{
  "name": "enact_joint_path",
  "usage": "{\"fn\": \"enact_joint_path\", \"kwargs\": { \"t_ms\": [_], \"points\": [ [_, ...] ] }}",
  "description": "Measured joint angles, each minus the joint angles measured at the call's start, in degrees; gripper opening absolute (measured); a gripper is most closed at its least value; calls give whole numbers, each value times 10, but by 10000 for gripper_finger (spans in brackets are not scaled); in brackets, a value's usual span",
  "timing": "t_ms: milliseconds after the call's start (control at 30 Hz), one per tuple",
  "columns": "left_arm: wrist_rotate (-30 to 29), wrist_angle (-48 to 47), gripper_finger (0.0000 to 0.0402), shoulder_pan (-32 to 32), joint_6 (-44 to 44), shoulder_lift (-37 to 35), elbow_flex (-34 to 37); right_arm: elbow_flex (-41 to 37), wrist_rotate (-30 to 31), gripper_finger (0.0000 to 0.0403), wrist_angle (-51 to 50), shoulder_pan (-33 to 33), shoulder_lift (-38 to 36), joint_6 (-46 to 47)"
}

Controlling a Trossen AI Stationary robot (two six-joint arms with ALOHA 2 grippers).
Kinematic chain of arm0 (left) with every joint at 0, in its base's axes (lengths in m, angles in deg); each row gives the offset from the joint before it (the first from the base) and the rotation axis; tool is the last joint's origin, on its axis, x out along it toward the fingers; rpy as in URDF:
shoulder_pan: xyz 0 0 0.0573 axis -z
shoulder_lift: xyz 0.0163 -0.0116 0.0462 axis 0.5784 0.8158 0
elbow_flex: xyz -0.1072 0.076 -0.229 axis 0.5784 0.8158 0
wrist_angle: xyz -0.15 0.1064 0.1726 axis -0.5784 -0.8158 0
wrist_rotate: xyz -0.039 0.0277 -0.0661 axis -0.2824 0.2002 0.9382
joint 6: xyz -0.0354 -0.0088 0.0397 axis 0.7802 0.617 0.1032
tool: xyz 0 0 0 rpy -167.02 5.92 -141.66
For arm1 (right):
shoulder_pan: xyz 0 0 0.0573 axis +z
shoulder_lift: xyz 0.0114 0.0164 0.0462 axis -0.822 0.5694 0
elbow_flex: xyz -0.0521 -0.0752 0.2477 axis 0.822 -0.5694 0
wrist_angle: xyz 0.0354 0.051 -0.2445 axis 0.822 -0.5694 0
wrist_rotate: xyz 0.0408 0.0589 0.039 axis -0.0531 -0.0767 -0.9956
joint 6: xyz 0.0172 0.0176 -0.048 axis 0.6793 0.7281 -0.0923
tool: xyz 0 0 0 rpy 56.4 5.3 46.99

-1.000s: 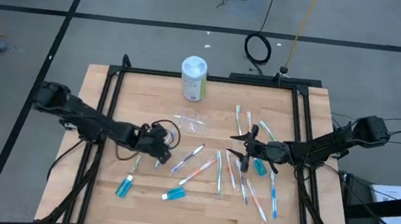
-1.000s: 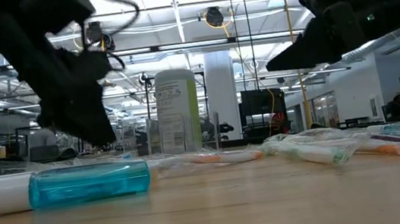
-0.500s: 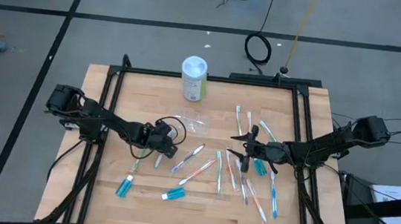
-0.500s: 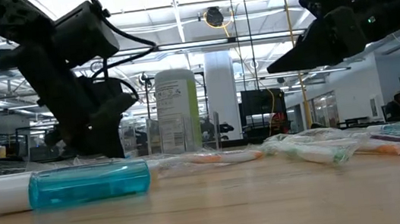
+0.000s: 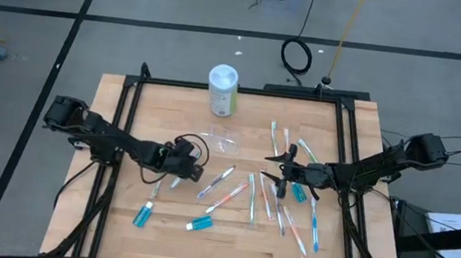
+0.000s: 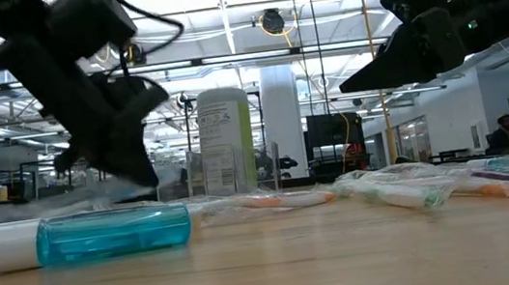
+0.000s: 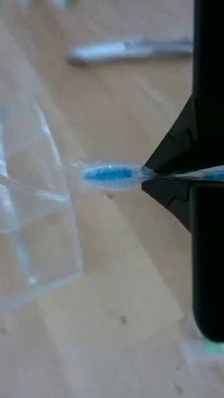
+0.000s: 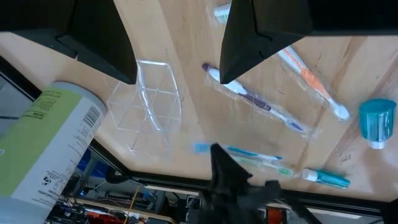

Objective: Pick & Place toothbrushing station
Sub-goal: Put the blue toothbrush into the transparent organizer

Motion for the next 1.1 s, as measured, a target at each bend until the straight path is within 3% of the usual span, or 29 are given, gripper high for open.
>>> {"fn": "enact_joint_path", "kwargs": {
  "t_ms": [100,200,367,467,600,767,967,1100],
  "points": [
    [-61,7,4,27,-12,-35,0,0,0,224,0,0,0,0],
    [-157,51,4,57,-76,-51,0,0,0,224,1,0,0,0],
    [-315,224,3,76,-217,-45,-1,0,0,224,2,0,0,0],
    [-364,320,1,57,-337,-38,-1,0,0,224,2,0,0,0],
    [-373,432,1,-1,-472,-36,-1,0,0,224,4,0,0,0],
    [-321,524,1,-86,-574,-36,-1,0,0,224,4,0,0,0],
    [-214,547,1,-168,-581,-34,-1,0,0,224,3,0,0,0],
    [-202,544,1,-195,-559,-10,-1,0,0,224,2,0,0,0]
  ]
}}
